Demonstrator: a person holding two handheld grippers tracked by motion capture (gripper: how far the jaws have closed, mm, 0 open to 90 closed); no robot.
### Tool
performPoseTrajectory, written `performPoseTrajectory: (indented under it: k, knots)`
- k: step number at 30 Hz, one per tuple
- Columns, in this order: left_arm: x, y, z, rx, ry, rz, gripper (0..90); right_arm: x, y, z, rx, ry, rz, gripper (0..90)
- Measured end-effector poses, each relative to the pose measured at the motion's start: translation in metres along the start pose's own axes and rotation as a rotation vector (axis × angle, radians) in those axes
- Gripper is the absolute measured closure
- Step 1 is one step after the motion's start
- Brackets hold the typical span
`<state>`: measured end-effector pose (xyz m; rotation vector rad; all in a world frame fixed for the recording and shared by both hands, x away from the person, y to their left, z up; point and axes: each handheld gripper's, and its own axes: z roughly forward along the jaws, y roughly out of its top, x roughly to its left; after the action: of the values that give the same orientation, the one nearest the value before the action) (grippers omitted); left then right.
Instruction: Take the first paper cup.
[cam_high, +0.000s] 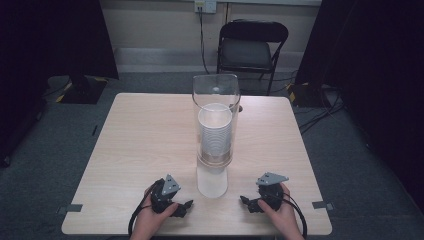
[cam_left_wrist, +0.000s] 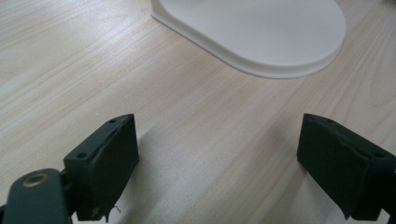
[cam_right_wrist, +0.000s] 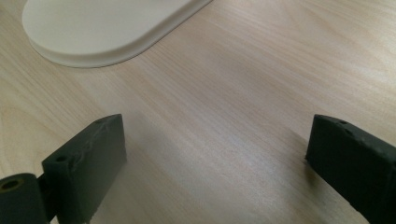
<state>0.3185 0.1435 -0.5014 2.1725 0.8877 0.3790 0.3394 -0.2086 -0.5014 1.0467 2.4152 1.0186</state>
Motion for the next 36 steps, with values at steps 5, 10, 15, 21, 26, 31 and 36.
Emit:
performPoseTrajectory:
  k: [5,10,15,21,26,31,36]
  knots:
    - [0.000,0.000,0.000,0.000,0.000,0.000,12.1,0.001,0.000,0.000,0.000,-0.008,0.011,4.0]
    - [0.000,0.000,0.000,0.002,-0.003,0.004,11.0,0.003,-0.001,-0.001,0.001,-0.035,0.032,3.2]
    - [0.000,0.000,0.000,0.004,-0.001,0.005,10.6,0.005,0.000,0.000,0.004,-0.051,0.044,2.6]
    - [0.000,0.000,0.000,0.006,-0.002,0.008,10.6,0.004,0.002,0.003,0.014,-0.067,0.059,0.0]
    - [0.000,0.000,0.000,0.006,-0.002,0.007,10.6,0.003,0.001,0.002,0.011,-0.066,0.069,0.0]
    - [0.000,0.000,0.000,0.006,-0.003,0.008,10.6,0.005,0.004,0.004,0.008,-0.080,0.071,3.5]
    - [0.000,0.000,0.000,0.008,-0.006,0.008,10.4,0.018,0.026,-0.004,-0.034,-0.046,-0.002,6.3]
